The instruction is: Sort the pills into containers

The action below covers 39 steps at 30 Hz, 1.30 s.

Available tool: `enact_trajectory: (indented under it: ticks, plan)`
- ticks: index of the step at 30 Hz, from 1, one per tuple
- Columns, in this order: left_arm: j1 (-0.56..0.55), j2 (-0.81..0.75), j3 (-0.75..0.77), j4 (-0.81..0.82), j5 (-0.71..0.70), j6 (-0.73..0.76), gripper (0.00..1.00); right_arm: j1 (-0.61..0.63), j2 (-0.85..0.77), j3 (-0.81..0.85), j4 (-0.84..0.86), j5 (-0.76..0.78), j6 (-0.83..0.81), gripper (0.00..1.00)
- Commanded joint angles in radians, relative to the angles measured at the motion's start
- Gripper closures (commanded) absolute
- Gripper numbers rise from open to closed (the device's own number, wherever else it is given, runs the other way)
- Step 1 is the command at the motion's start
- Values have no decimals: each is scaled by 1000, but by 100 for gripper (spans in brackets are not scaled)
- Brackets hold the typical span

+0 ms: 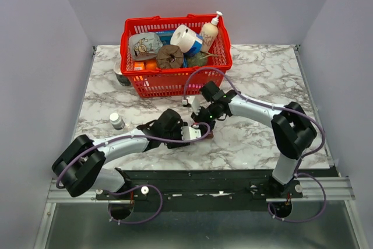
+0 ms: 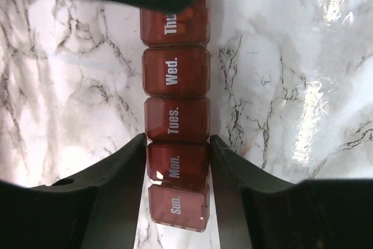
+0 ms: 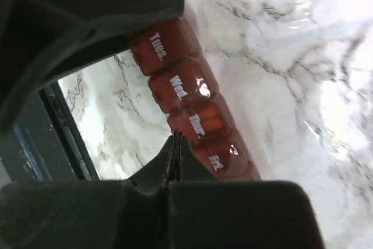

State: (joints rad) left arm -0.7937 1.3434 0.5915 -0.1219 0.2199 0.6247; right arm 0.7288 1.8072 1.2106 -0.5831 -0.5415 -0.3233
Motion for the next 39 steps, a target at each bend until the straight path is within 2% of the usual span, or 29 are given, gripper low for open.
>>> enact_trajectory:
  ticks: [1,2,5,14,17,18,21,28,32,34,35,36,38,39]
  plan:
    - [7,-67,-16,50,-8,-39,38,-74,-94,-5,-41,-107,-55,96]
    - [11,-76,-18,53,1,-43,33,-78,-103,-8,-43,-127,-63,95]
    - [16,-112,-30,74,12,-62,26,-95,-124,-14,-57,-164,-97,91]
    - [36,-193,-50,84,30,-91,24,-137,-155,-14,-100,-236,-175,81]
    - [50,-246,-74,90,62,-103,20,-146,-193,-46,-106,-258,-244,68]
    - [50,-265,-85,91,59,-96,19,-146,-203,-57,-107,-265,-291,59]
    - [48,-279,-111,100,44,-69,15,-144,-246,-98,-100,-258,-367,49]
    - [54,-311,-102,117,39,-108,9,-158,-333,-155,-75,-276,-471,44]
    - [83,-386,-82,201,39,-255,7,-189,-416,-137,-63,-239,-430,41]
    - [103,-426,-41,205,21,-368,4,-216,-506,-131,-29,-180,-386,36]
    - [109,-438,-23,202,4,-411,1,-223,-544,-123,-6,-143,-361,31]
    - [117,-460,11,203,-11,-455,1,-230,-575,-106,15,-48,-308,21]
    - [132,-483,42,197,-30,-549,1,-281,-608,-47,3,6,-257,17]
    - [136,-504,69,196,-46,-583,1,-302,-615,10,5,59,-194,7]
